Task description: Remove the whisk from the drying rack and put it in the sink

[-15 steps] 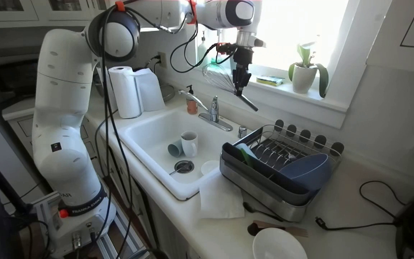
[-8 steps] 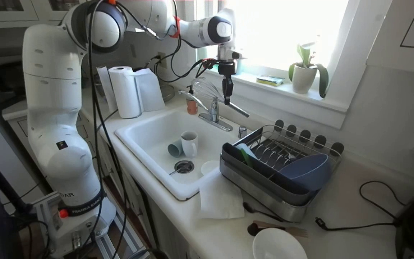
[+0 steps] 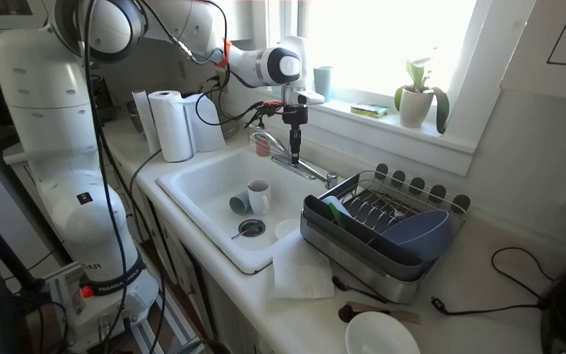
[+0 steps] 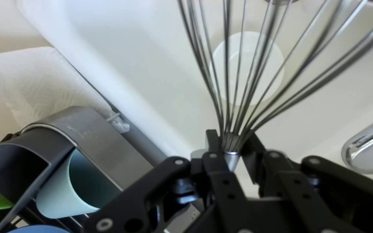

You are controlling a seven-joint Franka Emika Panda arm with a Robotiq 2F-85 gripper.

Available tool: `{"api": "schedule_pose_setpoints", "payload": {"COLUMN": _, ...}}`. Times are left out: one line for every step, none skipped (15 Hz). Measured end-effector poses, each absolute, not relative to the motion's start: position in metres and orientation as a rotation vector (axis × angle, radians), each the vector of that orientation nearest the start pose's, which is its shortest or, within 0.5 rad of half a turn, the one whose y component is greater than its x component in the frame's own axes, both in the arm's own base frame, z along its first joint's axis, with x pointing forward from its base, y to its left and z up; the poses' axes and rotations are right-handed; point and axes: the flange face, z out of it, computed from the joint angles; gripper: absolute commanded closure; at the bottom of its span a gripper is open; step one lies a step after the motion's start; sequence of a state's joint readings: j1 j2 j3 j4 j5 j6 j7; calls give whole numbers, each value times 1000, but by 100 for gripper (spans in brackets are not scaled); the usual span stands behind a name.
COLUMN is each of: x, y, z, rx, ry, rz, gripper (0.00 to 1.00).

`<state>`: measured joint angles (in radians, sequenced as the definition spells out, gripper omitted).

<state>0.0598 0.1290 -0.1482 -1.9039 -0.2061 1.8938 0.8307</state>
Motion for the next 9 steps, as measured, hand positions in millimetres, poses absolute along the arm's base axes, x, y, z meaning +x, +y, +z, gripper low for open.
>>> {"api": "schedule_pose_setpoints", "payload": {"x": 570, "y": -63, "z": 424, "rx": -3090, "ry": 1379, "rz": 87, "gripper": 78}}
{"api": "schedule_pose_setpoints", "payload": {"x": 569, "y": -63, "z": 425, "rx": -3089, "ry": 1378, "rz": 84, "gripper": 78}}
{"api": "schedule_pose_setpoints", "payload": {"x": 568, "y": -62, "z": 426, "rx": -3088, "ry": 1377, "rz": 82, "gripper": 78}}
{"api": "schedule_pose_setpoints", "payload": {"x": 568, "y": -62, "z": 426, "rx": -3088, "ry": 1377, "rz": 82, "gripper": 94}}
{"api": "schedule_pose_setpoints", "payload": {"x": 568, "y": -62, "z": 426, "rx": -3089, "ry": 1376, "rz": 83, "gripper": 94}}
{"api": "schedule_pose_setpoints", "payload": {"x": 568, "y": -61, "z": 425, "rx": -3091, "ry": 1373, "rz": 86, "gripper": 94}}
{"api": "schedule_pose_setpoints", "payload": {"x": 569, "y": -57, "z": 422, "rx": -3097, "ry": 1364, "rz": 92, "gripper": 94}}
{"api": "schedule_pose_setpoints", "payload": {"x": 570, "y": -51, "z": 418, "rx": -3106, "ry": 1351, "rz": 100, "gripper": 94}}
{"api": "schedule_pose_setpoints", "payload": {"x": 570, "y": -43, "z": 411, "rx": -3112, "ry": 1346, "rz": 113, "gripper": 94}}
